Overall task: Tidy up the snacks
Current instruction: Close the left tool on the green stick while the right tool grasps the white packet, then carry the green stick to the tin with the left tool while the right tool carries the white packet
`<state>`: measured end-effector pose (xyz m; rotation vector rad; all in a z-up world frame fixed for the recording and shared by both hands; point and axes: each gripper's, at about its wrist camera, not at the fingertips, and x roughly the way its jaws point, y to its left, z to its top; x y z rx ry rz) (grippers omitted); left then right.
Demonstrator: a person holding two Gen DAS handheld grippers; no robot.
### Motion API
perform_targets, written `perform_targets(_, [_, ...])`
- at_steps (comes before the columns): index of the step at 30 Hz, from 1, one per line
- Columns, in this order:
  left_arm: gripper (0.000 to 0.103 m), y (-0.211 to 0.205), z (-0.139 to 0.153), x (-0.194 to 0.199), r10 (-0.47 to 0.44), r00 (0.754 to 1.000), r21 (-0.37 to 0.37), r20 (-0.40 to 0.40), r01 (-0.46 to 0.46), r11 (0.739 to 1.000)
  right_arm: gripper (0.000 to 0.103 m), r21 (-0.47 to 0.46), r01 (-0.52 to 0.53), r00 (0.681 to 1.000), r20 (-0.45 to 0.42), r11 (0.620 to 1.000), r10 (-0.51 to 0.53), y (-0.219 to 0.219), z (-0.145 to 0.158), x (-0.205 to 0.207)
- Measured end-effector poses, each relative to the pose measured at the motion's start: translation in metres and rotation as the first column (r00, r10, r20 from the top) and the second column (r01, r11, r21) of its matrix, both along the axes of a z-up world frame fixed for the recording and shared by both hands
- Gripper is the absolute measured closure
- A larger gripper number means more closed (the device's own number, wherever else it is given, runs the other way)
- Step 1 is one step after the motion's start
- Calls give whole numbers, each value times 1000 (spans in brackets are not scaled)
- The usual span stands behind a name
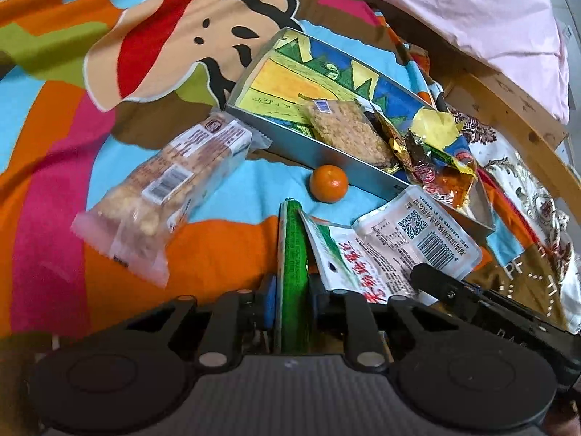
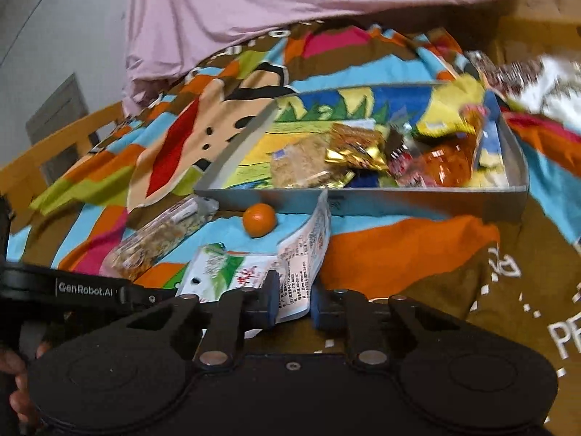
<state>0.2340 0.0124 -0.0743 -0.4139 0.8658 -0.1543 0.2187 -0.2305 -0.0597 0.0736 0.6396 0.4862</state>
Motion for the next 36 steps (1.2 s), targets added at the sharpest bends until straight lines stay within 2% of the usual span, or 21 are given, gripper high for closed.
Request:
perform_targets(3, [83, -1, 4, -9, 1, 1000, -13, -13, -1, 1000, 86, -2, -25, 1000, -10, 1000, 25, 0, 4, -4])
perform_targets(6, [83, -1, 4, -10, 1, 1000, -8, -17, -2, 1000, 68, 62, -8, 997, -79, 998, 12, -5, -4, 7])
perform_targets(10, [83, 0, 1, -6, 1, 1000, -20, -20, -1, 1000, 58, 153, -10, 990, -140, 988, 32, -8, -17, 21])
perform_targets(12, [83, 1, -1, -4, -3, 1000, -21, -16, 3, 1000, 49, 153, -34, 990, -133, 988, 55, -5, -20, 25])
perform_targets(15, [83, 2, -3, 1, -4, 1000, -34, -15, 3, 999, 41, 140, -53, 991, -112, 989, 69, 4, -25, 33])
perform_targets(17, [83, 3, -5, 3, -1, 1000, -39, -14, 0, 999, 39, 148, -53, 991, -113, 988, 70, 7, -27, 37])
perform_targets(19, [83, 2, -6, 4, -6, 1000, -31, -9, 6, 999, 40, 129, -56, 992, -108, 990, 70, 10, -26, 37])
perform_targets(21, [83, 1, -6, 4, -14, 1000, -23, -2, 13, 1000, 52, 90, -50, 994, -96, 995, 59, 13, -26, 36])
perform_targets(22, [83, 1, -7, 5, -14, 1000, -23, -1, 14, 1000, 52, 79, -49, 994, -90, 996, 56, 14, -25, 35])
perform_targets(24, [83, 1, -7, 5, -10, 1000, -26, -3, 10, 1000, 65, 56, -33, 996, -80, 998, 37, 13, -24, 34])
perform_targets(26, [83, 1, -7, 5, -5, 1000, -33, -3, 5, 999, 68, 54, -35, 996, -74, 998, 39, 12, -22, 32])
perform_targets(31, [83, 0, -6, 0, -9, 1000, -10, 15, 9, 1000, 71, -37, -57, 998, 2, 998, 57, 20, -13, 17])
perform_targets(36, [84, -6, 1, -11, -7, 1000, 21, 23, 7, 1000, 75, -199, -80, 985, 132, 977, 108, 32, 0, -10])
